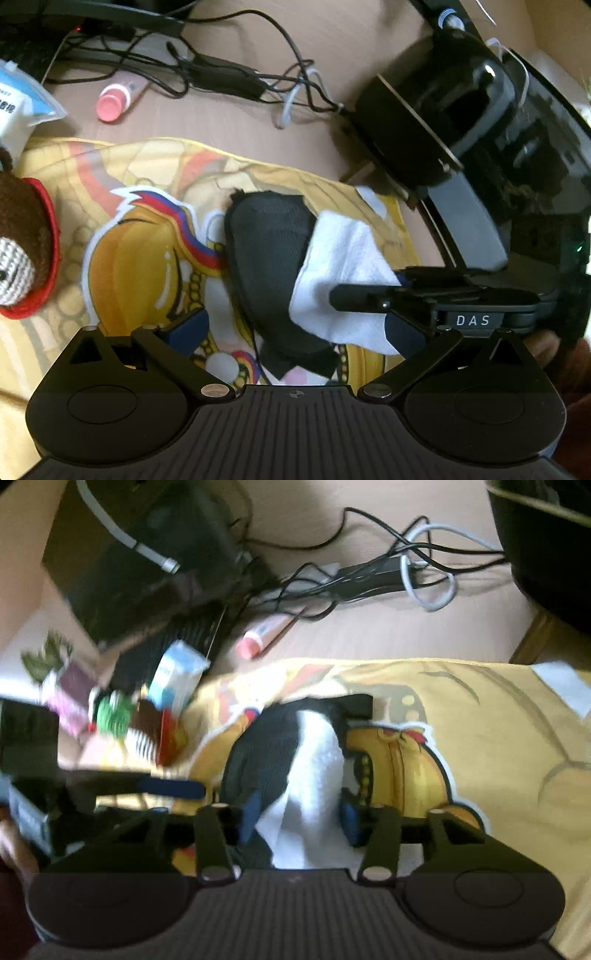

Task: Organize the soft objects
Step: 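Hold the knee pad with the left tool while the right tool wipes it with tissue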

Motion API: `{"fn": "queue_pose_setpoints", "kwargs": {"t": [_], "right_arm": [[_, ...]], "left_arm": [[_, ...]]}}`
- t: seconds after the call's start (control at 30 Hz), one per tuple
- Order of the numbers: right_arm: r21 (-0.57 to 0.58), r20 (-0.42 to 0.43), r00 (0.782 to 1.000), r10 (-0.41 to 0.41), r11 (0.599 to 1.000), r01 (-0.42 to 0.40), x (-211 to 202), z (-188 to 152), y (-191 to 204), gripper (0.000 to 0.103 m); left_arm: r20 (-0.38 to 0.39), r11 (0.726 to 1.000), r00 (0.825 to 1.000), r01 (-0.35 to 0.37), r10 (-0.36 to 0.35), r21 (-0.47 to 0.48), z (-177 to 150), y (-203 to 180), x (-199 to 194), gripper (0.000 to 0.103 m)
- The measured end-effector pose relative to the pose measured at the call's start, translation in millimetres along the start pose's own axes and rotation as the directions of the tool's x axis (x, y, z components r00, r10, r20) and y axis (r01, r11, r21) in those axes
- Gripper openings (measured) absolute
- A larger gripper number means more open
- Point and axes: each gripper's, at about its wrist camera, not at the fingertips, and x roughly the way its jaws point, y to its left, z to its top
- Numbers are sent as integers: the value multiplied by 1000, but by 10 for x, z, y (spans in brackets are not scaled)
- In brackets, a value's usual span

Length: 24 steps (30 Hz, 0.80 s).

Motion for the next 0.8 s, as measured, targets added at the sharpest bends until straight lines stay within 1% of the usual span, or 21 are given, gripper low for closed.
{"fn": "queue_pose_setpoints", "kwargs": {"t": [0.03, 0.07, 0.17, 0.2, 0.23, 0.27, 0.33, 0.37, 0.4, 0.43, 0.5, 0.53, 0.57, 0.67, 0.7, 0.73, 0.77, 0.8], "right_arm": [[-19, -6, 1000, -25, 1000, 25, -47, -17, 16, 14], [-37, -7, 999, -54, 998, 53, -104, -29, 23, 7], [-64, 51, 996, -77, 995, 81, -313, 87, 87, 5], [-56, 76, 996, -48, 997, 53, -379, 167, 116, 5], [-32, 101, 995, 12, 999, -9, -393, 282, 139, 5], [-5, 127, 989, 78, 997, -78, -378, 407, 157, 5], [37, 161, 968, 194, 979, -202, -229, 599, 187, 5], [46, 168, 958, 233, 969, -244, -96, 667, 206, 5], [47, 153, 957, 247, 965, -257, 80, 705, 220, 5], [46, 124, 965, 230, 970, -237, 257, 710, 225, 5], [16, 70, 989, 126, 992, -128, 496, 652, 215, 5], [-11, 50, 997, 65, 998, -65, 561, 598, 211, 5], [-27, 45, 999, 31, 999, -29, 560, 549, 193, 5], [-50, 62, 997, -38, 998, 41, 423, 421, 107, 6], [-76, 78, 992, -98, 992, 104, 373, 389, 107, 6], [-115, 99, 980, -171, 977, 182, 333, 355, 128, 6], [-152, 123, 963, -241, 954, 258, 293, 322, 150, 6], [-167, 120, 963, -239, 952, 257, 255, 281, 175, 6]], "left_arm": [[3, 1000, 1000, -8, 8, 24, -18, -35, -5, 103], [5, 999, 1000, -13, 13, 46, -32, -69, -9, 103], [15, 994, 1000, -17, 16, 106, -55, -169, -15, 103], [17, 992, 1000, -20, 18, 126, -64, -203, -17, 103], [16, 990, 1000, -25, 23, 141, -80, -231, -22, 103], [13, 988, 1000, -29, 27, 153, -104, -253, -28, 103], [5, 985, 999, -36, 35, 169, -149, -288, -44, 103], [-1, 986, 999, -37, 38, 165, -167, -284, -55, 103], [-7, 986, 999, -38, 40, 161, -186, -280, -66, 103], [-11, 987, 999, -42, 44, 158, -202, -273, -84, 103], [-8, 987, 999, -52, 54, 155, -231, -250, -141, 103], [-3, 987, 998, -56, 57, 151, -246, -232, -170, 103], [0, 988, 998, -60, 60, 143, -263, -205, -197, 103], [1, 994, 998, -56, 56, 97, -308, -98, -221, 103], [1, 995, 999, -53, 53, 82, -320, -68, -219, 103], [2, 996, 999, -50, 50, 72, -324, -50, -212, 103], [4, 997, 999, -45, 45, 63, -319, -34, -207, 103], [6, 998, 999, -39, 39, 56, -301, -29, -206, 103]]}}
